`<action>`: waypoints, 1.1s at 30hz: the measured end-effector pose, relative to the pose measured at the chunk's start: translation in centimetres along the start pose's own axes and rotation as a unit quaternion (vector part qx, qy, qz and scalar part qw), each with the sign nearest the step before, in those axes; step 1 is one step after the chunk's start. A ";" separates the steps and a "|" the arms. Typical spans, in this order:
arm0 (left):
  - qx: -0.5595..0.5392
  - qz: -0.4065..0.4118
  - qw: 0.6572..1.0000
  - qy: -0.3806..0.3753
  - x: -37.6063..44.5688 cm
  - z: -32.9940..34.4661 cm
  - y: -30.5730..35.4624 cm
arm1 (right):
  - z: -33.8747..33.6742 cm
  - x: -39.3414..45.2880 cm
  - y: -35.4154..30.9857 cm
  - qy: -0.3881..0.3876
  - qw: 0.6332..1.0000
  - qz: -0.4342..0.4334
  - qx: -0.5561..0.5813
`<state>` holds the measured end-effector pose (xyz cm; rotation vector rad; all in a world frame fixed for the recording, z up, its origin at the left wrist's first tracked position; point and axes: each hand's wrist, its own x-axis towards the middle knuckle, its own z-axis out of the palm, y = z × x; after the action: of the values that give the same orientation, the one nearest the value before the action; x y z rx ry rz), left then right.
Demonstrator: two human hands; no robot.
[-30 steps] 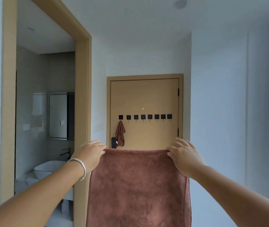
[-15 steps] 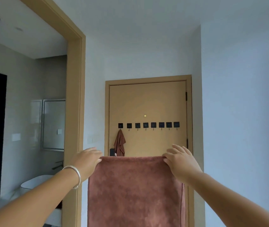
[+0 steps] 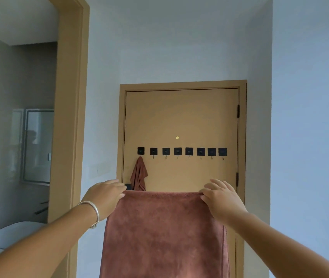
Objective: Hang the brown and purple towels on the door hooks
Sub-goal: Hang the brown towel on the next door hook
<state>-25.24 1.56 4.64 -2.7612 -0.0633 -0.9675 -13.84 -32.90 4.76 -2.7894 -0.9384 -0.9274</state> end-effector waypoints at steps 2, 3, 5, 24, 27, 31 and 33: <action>-0.006 0.002 1.000 0.011 2.5 1.6 -1.7 | 1.5 3.2 -0.1 -0.002 1.000 0.003 0.000; -0.010 0.002 1.000 0.012 3.7 2.4 -2.5 | 2.3 4.6 -0.2 0.000 1.000 0.004 -0.003; -0.015 0.001 1.000 0.009 5.9 4.1 -4.1 | 4.0 7.2 -0.3 0.004 1.000 0.004 -0.008; 0.000 -0.039 0.999 -0.009 24.1 24.1 -13.9 | 23.3 31.6 3.6 0.021 0.999 -0.036 0.034; -0.008 -0.050 0.999 0.004 28.2 25.9 -14.9 | 25.9 36.3 5.4 0.037 0.997 -0.047 0.045; -0.005 -0.042 0.999 0.009 32.1 28.0 -15.5 | 28.5 41.6 7.5 0.052 0.996 -0.053 0.043; 0.004 -0.046 0.999 0.005 33.7 29.3 -15.8 | 29.9 43.7 8.2 0.058 0.996 -0.050 0.044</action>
<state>17.29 22.32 6.22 -2.7678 -0.1937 -1.0020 34.28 -9.32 5.90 -2.6062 -1.0806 -1.0219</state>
